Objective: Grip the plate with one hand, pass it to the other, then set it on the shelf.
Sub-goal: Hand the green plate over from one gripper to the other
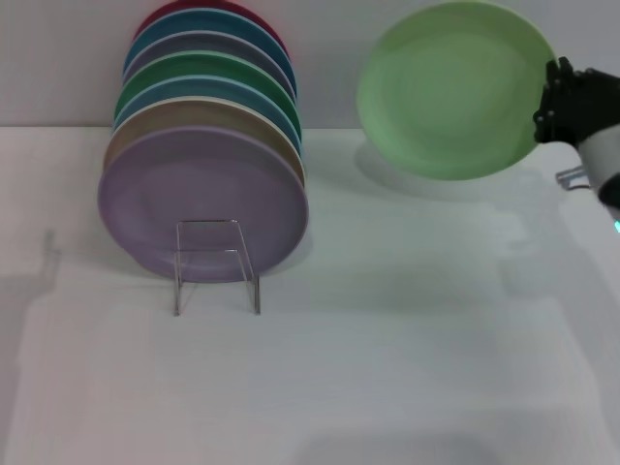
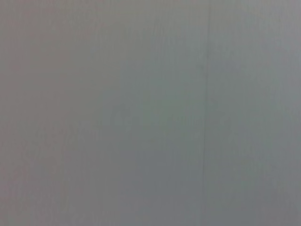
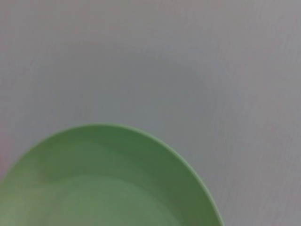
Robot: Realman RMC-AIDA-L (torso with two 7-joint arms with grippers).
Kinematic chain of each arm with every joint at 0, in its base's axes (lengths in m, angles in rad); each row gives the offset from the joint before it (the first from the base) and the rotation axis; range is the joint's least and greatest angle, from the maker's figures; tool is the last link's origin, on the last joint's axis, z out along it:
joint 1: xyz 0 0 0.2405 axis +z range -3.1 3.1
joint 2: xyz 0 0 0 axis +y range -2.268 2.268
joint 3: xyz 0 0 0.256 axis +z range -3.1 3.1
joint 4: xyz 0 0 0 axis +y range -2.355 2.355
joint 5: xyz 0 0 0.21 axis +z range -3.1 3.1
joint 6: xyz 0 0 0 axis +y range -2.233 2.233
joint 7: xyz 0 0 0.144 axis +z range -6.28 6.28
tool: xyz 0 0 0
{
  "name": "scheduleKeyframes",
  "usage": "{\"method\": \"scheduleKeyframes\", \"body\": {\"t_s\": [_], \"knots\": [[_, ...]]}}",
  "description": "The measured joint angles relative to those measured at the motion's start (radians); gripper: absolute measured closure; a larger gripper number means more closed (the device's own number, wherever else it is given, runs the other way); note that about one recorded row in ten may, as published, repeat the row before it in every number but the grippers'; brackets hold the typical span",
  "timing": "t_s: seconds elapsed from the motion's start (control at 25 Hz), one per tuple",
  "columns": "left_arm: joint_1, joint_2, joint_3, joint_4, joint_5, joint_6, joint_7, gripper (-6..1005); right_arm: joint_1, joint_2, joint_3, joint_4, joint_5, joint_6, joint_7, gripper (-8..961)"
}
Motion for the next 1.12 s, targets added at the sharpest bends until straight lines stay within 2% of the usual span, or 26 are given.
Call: {"method": "scheduleKeyframes", "body": {"t_s": [0.16,0.24,0.28,0.48,0.96,1.12], "knots": [[0.009,0.0,0.007,-0.007,0.001,0.002,-0.007,261,0.027,0.002,-0.054,-0.117,0.0,-0.14,0.037,937],[0.054,-0.001,0.092,-0.029,0.001,0.062,-0.064,261,0.037,0.004,-0.075,-0.165,0.0,-0.199,0.062,937],[0.054,-0.001,0.092,-0.029,0.001,0.062,-0.064,261,0.039,0.004,-0.083,-0.183,0.0,-0.229,0.078,937],[0.092,0.0,0.206,-0.032,0.001,0.136,-0.13,260,0.029,0.006,-0.14,-0.262,0.0,-0.386,0.146,937],[0.103,-0.002,0.439,-0.064,0.001,0.149,-0.128,260,-0.103,0.006,-0.318,-0.302,-0.001,-0.649,0.233,937],[0.103,-0.002,0.466,-0.066,0.001,0.141,-0.122,260,-0.146,0.009,-0.396,-0.302,-0.001,-0.701,0.234,937]]}}
